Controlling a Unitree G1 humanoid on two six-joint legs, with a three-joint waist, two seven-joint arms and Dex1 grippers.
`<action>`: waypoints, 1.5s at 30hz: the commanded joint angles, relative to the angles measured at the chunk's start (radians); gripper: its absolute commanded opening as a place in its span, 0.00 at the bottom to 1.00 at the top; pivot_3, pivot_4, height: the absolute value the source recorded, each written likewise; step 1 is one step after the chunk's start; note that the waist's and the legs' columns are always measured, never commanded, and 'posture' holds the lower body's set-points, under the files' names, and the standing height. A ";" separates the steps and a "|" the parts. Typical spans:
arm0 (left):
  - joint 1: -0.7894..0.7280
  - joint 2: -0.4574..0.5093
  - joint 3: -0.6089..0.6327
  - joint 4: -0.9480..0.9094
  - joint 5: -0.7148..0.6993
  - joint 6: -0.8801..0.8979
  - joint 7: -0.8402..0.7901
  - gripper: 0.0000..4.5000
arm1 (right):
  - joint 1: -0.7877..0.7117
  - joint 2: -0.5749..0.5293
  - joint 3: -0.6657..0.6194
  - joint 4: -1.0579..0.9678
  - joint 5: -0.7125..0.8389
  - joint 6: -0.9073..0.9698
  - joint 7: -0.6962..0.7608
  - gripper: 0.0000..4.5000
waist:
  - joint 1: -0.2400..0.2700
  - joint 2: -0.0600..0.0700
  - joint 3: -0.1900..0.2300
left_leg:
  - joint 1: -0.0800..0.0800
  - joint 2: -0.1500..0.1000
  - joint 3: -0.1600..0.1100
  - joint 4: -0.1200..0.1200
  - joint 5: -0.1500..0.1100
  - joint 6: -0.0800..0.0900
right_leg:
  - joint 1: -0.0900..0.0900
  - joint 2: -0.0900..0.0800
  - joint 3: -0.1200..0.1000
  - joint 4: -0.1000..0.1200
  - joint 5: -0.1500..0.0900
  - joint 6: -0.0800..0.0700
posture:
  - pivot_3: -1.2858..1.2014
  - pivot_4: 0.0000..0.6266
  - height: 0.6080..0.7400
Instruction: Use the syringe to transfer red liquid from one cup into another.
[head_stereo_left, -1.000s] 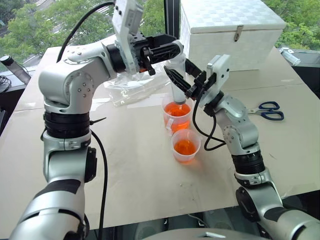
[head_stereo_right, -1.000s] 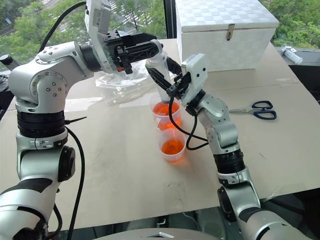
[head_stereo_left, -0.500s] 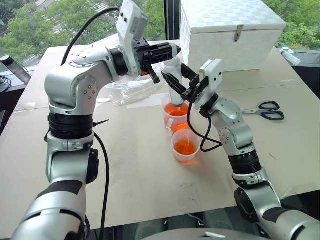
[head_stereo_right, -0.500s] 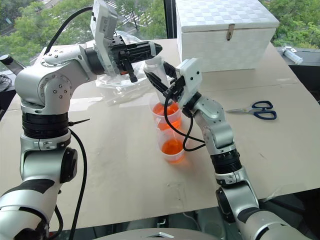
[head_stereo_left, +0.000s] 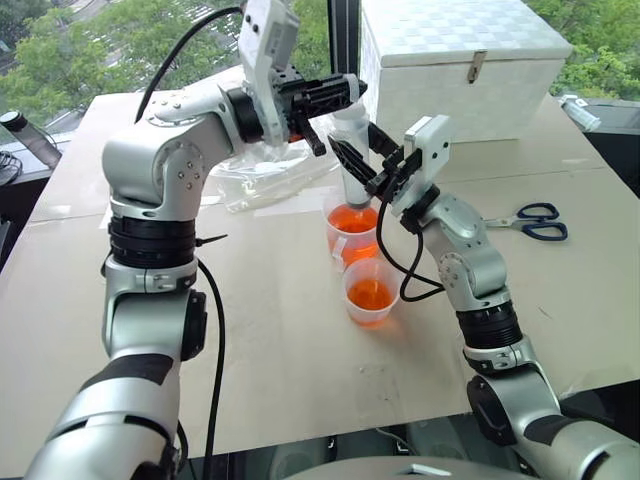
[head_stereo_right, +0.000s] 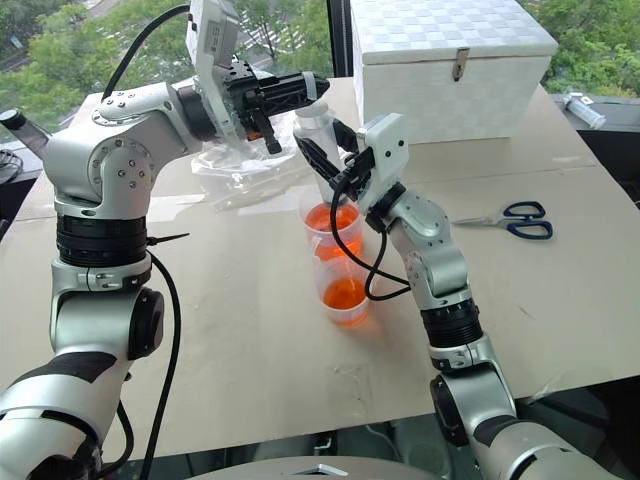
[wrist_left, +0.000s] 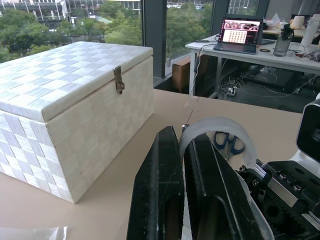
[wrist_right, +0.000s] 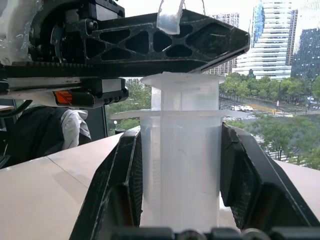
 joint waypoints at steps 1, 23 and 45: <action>-0.088 0.010 0.085 -0.020 -0.003 -0.056 0.035 0.01 | 0.025 -0.002 0.012 -0.016 0.004 0.014 0.008 0.35 | 0.000 0.000 0.000 | 0.000 0.000 0.000 0.000 0.000 0.000 | 0.000 0.000 0.000 0.000 0.000 0.000 | 0.52 0.24 1.00; -0.050 0.042 0.110 -0.074 -0.077 0.019 -0.005 0.49 | -0.016 0.010 -0.006 -0.040 0.025 0.033 -0.018 0.35 | -0.001 0.000 0.000 | 0.000 0.000 0.000 0.000 0.000 0.000 | 0.000 0.000 0.000 0.000 0.000 0.000 | 0.52 0.24 1.00; 0.098 0.200 0.178 -0.178 -0.180 0.074 -0.124 0.56 | -0.062 -0.028 -0.084 -0.218 0.182 0.234 -0.052 0.35 | 0.000 0.000 0.000 | 0.000 0.000 -0.001 0.000 0.000 0.000 | 0.000 -0.001 0.000 0.000 0.000 0.000 | 0.52 0.24 1.00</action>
